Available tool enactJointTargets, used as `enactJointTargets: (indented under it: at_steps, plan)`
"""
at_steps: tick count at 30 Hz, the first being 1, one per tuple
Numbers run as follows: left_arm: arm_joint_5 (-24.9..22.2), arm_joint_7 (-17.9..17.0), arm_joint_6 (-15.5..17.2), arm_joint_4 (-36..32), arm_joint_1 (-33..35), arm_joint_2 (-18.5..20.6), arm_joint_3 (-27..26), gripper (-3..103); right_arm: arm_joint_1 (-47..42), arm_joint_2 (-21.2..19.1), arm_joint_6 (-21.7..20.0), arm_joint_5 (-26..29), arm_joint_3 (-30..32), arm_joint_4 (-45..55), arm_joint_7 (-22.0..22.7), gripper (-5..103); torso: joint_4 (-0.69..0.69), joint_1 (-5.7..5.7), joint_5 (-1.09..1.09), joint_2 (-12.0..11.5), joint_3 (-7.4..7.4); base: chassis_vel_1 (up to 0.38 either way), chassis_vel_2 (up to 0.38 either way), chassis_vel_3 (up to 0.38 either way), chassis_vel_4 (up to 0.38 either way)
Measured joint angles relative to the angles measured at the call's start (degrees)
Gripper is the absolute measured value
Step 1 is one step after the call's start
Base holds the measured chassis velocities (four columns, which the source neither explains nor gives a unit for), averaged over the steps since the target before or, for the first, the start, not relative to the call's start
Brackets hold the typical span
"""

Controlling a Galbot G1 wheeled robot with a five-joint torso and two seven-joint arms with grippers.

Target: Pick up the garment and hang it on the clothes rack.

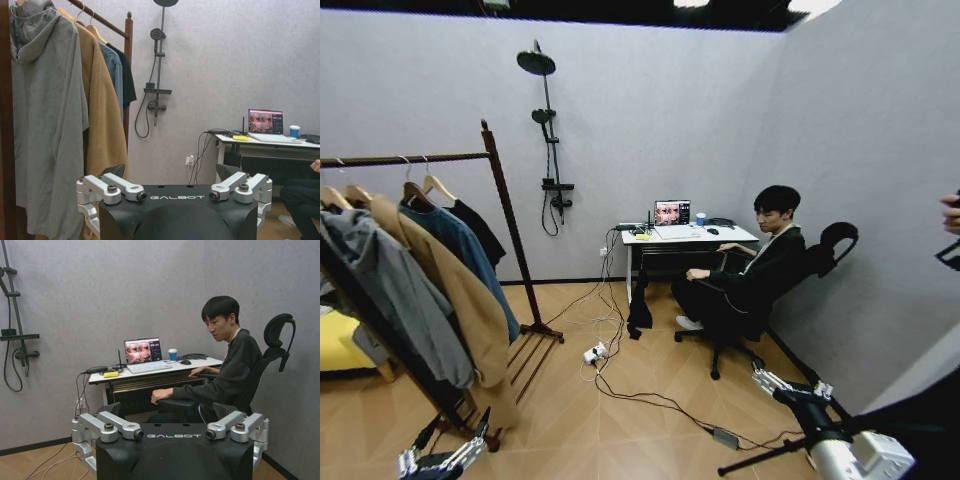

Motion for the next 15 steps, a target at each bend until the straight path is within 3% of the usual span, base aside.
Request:
enactJointTargets:
  at_steps: [15]
  plan:
    - [0.0, 0.0, 0.0, 0.0, 0.0, 0.0, 0.0, 100, 0.0, 0.0, 0.0, 0.0, 0.0, 0.0, 0.0, 100, 0.0, 0.05, 0.0, 0.0, 0.02, 0.028, 0.043, -0.022, -0.041]
